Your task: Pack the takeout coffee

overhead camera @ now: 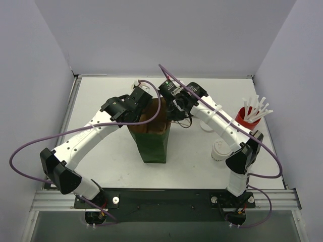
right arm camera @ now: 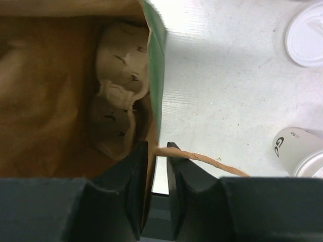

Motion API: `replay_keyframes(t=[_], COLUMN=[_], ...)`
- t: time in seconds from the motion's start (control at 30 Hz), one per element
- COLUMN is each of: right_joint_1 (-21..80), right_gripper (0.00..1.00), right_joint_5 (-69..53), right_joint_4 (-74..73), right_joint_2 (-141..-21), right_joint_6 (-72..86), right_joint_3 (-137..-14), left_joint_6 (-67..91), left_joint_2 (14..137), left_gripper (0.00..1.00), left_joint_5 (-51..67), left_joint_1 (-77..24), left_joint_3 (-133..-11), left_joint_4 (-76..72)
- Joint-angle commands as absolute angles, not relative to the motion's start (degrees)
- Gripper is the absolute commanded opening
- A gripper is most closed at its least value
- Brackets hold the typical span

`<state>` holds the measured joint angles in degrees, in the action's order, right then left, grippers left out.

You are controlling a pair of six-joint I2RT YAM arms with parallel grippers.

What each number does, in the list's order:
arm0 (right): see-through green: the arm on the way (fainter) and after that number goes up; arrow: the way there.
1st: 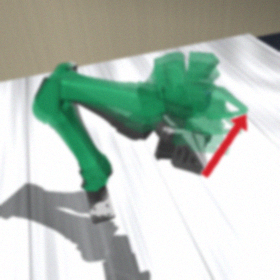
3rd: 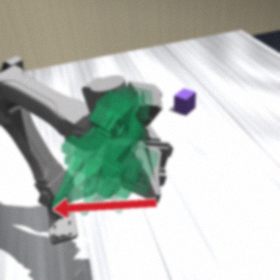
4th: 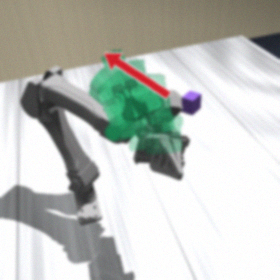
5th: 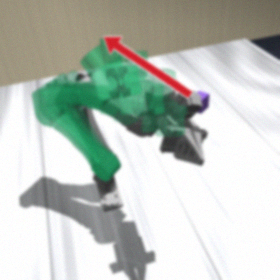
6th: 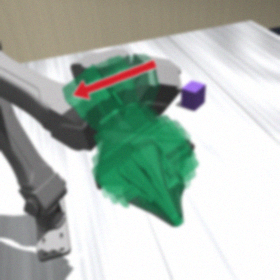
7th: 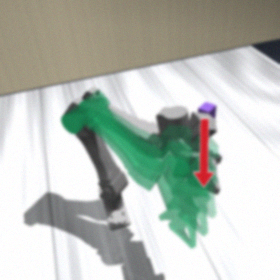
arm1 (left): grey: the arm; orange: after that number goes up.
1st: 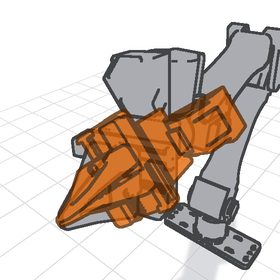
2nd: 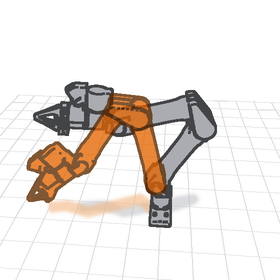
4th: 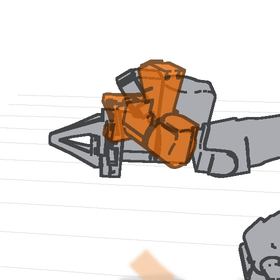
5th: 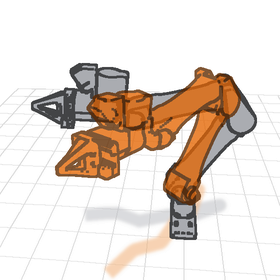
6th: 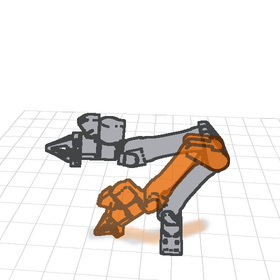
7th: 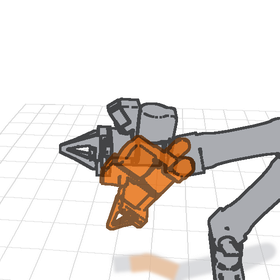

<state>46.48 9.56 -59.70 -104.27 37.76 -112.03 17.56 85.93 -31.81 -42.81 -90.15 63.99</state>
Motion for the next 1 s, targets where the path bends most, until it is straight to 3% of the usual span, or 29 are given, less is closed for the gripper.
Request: replay_keyframes(t=[0.0, 0.2, 0.6, 0.97], right_joint_1=[47.02, 48.6, 46.59, 34.56], right_gripper=[0.27, 0.52, 0.63, 0.7], right_joint_5=[7.74, 6.68, 12.65, 19.78], right_joint_4=[-59.15, -56.52, -56.86, -63.02], right_joint_2=[-100.64, -96.33, -84.3, -62.6], right_joint_6=[36.74, 36.56, 38.23, 42.8], right_joint_3=[-116.01, -117.33, -115.59, -79.04], left_joint_6=[17.23, 16.7, 19.68, 26.01], left_joint_2=[85.17, 84.64, 83.41, 79.11], left_gripper=[0.0, 0.0, 0.0, 0.0], left_joint_5=[-28.57, -27.42, -24.7, -22.5], left_joint_1=[-43.42, -43.42, -43.95, -44.38], left_joint_3=[-93.69, -95.45, -97.56, -94.49], left_joint_4=[61.7, 61.52, 61.61, 58.81])
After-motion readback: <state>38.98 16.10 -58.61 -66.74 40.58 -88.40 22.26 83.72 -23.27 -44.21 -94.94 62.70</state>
